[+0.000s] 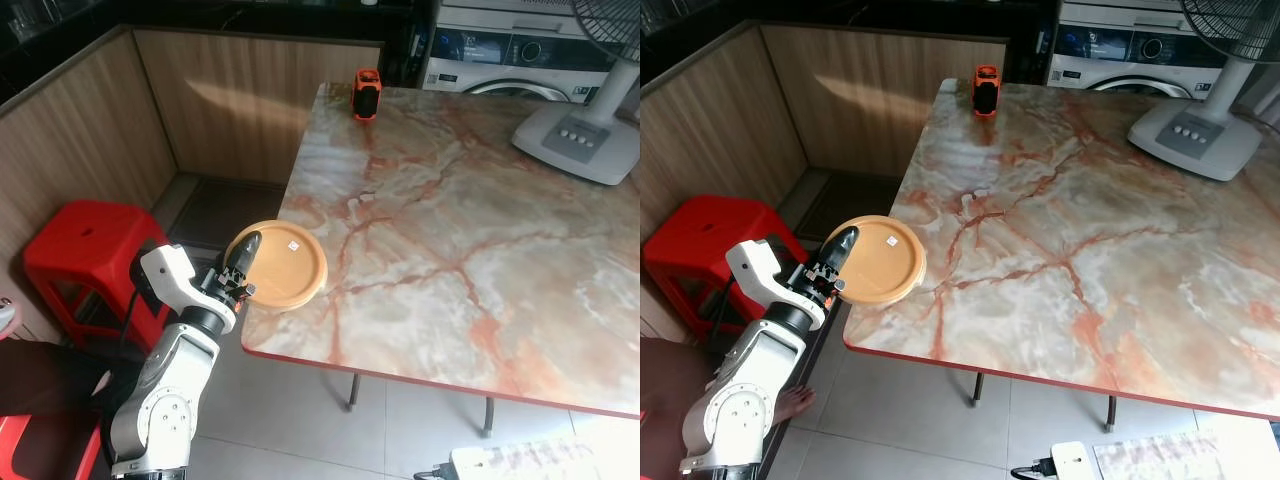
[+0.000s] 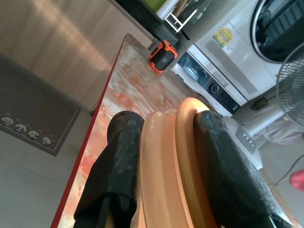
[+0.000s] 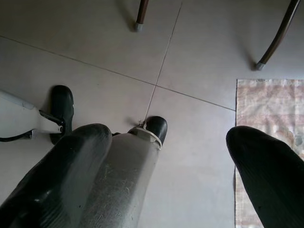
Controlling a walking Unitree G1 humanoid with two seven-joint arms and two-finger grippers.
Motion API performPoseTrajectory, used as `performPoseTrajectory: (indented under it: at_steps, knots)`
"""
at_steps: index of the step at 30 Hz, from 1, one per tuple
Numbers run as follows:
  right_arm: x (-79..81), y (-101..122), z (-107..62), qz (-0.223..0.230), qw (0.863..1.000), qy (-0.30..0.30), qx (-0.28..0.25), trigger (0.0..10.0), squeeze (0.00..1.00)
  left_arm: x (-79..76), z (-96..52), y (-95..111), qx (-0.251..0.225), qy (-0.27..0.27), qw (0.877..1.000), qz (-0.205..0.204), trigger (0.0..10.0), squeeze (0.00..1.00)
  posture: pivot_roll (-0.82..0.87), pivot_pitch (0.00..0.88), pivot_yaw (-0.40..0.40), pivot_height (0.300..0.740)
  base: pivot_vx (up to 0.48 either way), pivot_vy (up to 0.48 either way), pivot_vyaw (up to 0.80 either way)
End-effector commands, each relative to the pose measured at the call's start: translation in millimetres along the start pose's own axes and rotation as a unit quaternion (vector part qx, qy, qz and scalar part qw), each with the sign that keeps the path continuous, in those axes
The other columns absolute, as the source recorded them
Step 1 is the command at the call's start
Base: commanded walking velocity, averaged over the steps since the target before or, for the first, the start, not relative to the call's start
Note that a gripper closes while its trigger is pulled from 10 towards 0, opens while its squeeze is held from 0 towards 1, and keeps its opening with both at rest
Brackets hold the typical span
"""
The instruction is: Restocking fridge
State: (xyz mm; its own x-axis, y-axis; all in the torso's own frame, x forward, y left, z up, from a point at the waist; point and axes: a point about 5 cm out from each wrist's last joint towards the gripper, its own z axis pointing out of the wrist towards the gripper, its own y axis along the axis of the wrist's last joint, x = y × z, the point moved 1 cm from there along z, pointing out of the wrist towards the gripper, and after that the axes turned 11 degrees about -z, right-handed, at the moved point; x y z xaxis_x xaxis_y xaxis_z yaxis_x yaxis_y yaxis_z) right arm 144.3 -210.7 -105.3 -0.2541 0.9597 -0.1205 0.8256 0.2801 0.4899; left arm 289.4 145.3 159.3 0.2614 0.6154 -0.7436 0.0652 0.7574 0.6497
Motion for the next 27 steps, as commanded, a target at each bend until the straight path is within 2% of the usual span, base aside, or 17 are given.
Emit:
performPoseTrajectory:
  at_steps: [1,27]
  knots:
    - [0.6,-6.7,-1.5,0.003,1.000,-0.001,0.009,10.0,0.00,-1.0,-0.4,2.3,-0.004,-0.001,1.000,0.001,10.0,0.00,0.03,0.047,-0.004,0.740,0.000,0.277,0.00]
    - [0.0,-6.5,-1.6,0.003,1.000,-0.001,0.008,10.0,0.00,-1.6,0.0,2.5,-0.008,-0.001,1.000,-0.002,10.0,0.00,0.02,0.048,-0.009,0.740,0.000,0.277,0.00]
